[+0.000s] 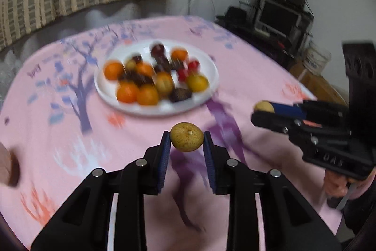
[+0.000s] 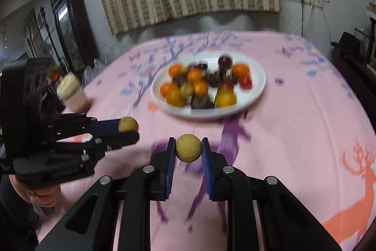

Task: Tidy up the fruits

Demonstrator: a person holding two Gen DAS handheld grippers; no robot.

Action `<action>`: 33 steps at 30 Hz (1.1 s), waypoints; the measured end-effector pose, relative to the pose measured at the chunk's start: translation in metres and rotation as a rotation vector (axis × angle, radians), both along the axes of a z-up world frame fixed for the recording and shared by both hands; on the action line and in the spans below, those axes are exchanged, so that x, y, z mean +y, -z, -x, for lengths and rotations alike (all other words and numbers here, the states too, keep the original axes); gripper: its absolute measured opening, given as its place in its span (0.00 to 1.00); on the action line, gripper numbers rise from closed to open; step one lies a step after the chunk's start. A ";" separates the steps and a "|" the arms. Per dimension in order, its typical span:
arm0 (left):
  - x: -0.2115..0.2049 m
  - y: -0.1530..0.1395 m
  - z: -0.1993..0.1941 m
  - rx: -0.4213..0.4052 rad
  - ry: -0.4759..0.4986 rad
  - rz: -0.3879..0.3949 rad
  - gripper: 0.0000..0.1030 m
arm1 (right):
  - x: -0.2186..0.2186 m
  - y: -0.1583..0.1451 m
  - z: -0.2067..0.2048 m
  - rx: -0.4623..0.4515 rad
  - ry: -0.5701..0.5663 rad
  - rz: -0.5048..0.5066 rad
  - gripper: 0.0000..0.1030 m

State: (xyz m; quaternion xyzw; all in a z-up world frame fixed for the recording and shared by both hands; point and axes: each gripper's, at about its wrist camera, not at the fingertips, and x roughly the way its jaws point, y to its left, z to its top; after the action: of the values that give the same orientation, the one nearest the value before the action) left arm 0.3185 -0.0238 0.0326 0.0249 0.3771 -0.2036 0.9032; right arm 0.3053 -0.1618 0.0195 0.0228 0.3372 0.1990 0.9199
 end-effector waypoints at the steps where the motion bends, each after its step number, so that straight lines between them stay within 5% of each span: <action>1: 0.002 -0.008 -0.017 -0.011 -0.016 0.012 0.27 | -0.001 -0.005 -0.009 -0.016 0.012 -0.008 0.22; 5: -0.002 -0.016 -0.080 -0.033 -0.081 0.005 0.27 | 0.006 -0.013 -0.063 -0.077 0.049 0.021 0.22; 11: -0.006 0.010 -0.148 0.024 -0.175 -0.040 0.27 | 0.011 0.013 -0.126 -0.019 0.082 -0.005 0.22; 13: -0.003 0.012 -0.150 0.010 -0.223 -0.063 0.48 | 0.014 0.021 -0.133 -0.018 0.085 0.013 0.31; 14: 0.000 0.012 -0.148 0.004 -0.248 -0.075 0.79 | 0.015 0.024 -0.133 -0.013 0.083 0.016 0.44; 15: 0.003 0.009 -0.142 -0.017 -0.281 -0.086 0.95 | 0.014 0.025 -0.132 -0.001 0.085 0.013 0.73; 21: 0.026 -0.011 -0.082 -0.056 -0.293 -0.072 0.95 | 0.008 0.009 -0.081 -0.034 0.103 0.043 0.95; 33: 0.067 0.020 0.071 -0.036 -0.291 -0.056 0.95 | 0.002 0.034 0.045 -0.034 0.175 0.182 0.97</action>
State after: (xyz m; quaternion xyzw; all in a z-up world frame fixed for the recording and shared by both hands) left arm 0.2477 0.0434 0.0130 -0.0011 0.3662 -0.0593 0.9286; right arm 0.2607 -0.1596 -0.0147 -0.0350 0.3349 0.0868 0.9376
